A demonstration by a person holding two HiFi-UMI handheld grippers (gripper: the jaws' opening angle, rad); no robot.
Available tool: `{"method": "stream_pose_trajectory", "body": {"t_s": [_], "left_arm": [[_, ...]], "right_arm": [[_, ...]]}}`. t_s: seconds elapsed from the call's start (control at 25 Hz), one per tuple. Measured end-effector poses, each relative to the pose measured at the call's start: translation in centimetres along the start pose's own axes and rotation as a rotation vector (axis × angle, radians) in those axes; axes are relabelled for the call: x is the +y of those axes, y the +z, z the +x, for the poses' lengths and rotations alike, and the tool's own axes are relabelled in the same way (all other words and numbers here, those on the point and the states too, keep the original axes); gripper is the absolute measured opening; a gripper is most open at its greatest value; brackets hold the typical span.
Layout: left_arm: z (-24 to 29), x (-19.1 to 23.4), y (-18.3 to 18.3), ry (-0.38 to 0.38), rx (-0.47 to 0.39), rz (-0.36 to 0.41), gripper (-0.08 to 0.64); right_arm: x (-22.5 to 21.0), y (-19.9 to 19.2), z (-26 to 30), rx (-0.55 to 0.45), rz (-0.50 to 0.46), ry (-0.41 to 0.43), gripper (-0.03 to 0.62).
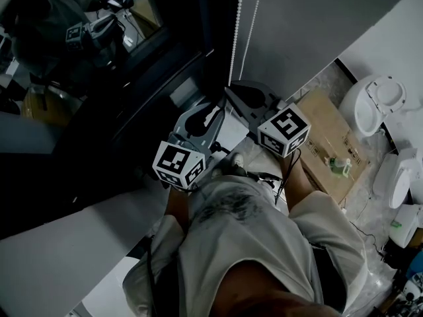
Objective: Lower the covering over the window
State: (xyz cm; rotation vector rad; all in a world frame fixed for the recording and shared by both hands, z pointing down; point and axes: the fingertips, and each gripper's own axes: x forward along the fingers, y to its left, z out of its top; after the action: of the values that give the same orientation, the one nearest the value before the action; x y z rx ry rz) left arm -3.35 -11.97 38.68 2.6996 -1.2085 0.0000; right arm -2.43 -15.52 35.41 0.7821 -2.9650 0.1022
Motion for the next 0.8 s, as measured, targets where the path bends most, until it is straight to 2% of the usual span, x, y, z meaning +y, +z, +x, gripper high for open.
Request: {"method": "stream_pose_trajectory", "body": {"t_s": [0.16, 0.32, 0.6, 0.8], "left_arm": [[0.7, 0.2, 6.0, -0.025, -0.116, 0.076, 0.095], [1.6, -0.2, 10.2, -0.035, -0.179, 0.147, 0.098], [2.7, -0.8, 14.2, -0.033, -0.242, 0.216, 0.097], [3.4, -1.2, 15.6, -0.040, -0.252, 0.245, 0.075]], "right_arm": [[0.5, 0.0, 0.1, 0.000, -0.003, 0.009, 0.018], [1.1, 0.0, 0.2, 0.003, -0.011, 0.015, 0.018], [1.5, 0.0, 0.1, 0.007, -0.027, 0.017, 0.018], [1.7, 0.2, 0.2, 0.008, -0.031, 0.021, 0.018]]}}
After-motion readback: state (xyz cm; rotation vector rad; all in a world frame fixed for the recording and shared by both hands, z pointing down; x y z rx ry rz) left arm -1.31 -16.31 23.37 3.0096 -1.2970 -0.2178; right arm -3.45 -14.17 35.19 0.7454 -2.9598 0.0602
